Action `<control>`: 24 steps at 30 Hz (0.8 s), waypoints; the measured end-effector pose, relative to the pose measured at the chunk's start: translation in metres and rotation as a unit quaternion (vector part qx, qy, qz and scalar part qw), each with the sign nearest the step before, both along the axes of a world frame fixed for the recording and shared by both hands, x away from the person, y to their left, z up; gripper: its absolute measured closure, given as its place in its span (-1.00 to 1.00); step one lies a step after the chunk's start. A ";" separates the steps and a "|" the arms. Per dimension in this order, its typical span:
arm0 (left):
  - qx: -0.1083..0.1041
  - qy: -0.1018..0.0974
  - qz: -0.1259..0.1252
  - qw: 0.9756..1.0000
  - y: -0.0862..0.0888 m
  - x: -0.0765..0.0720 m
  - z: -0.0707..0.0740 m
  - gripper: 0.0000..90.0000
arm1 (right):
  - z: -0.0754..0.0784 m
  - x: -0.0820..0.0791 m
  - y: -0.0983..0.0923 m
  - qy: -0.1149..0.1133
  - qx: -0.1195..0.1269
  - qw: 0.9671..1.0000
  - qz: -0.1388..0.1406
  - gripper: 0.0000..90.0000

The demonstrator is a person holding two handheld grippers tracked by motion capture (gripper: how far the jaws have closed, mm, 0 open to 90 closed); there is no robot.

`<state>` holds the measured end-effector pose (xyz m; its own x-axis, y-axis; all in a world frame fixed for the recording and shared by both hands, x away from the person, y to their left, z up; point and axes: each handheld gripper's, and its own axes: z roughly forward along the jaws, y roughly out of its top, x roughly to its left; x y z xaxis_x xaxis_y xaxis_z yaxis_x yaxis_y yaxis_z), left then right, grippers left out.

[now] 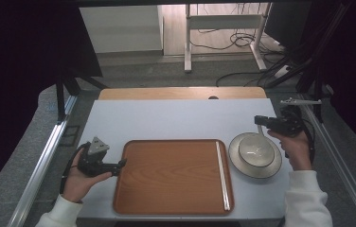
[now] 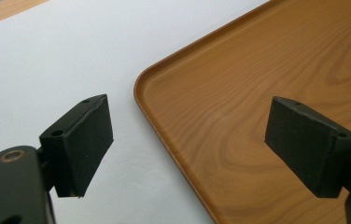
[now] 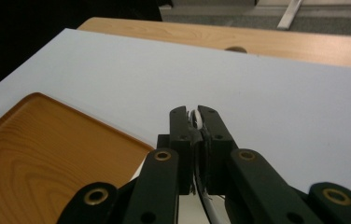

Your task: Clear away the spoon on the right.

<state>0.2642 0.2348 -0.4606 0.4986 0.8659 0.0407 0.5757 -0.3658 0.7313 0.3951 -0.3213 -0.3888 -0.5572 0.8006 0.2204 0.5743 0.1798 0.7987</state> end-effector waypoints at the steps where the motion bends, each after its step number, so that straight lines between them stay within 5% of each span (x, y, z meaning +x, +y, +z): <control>1: 0.002 0.001 -0.001 1.000 0.000 0.000 0.000 -0.68 | 0.003 -0.002 0.001 -0.006 -0.003 1.000 0.004 0.89; 11: 0.003 0.001 -0.003 1.000 0.000 0.000 0.000 -0.68 | 0.029 -0.021 0.018 -0.053 -0.003 0.998 0.033 0.89; 24: 0.003 0.001 -0.003 1.000 0.000 0.000 0.000 -0.68 | 0.040 -0.035 0.049 -0.062 -0.009 0.994 0.088 0.89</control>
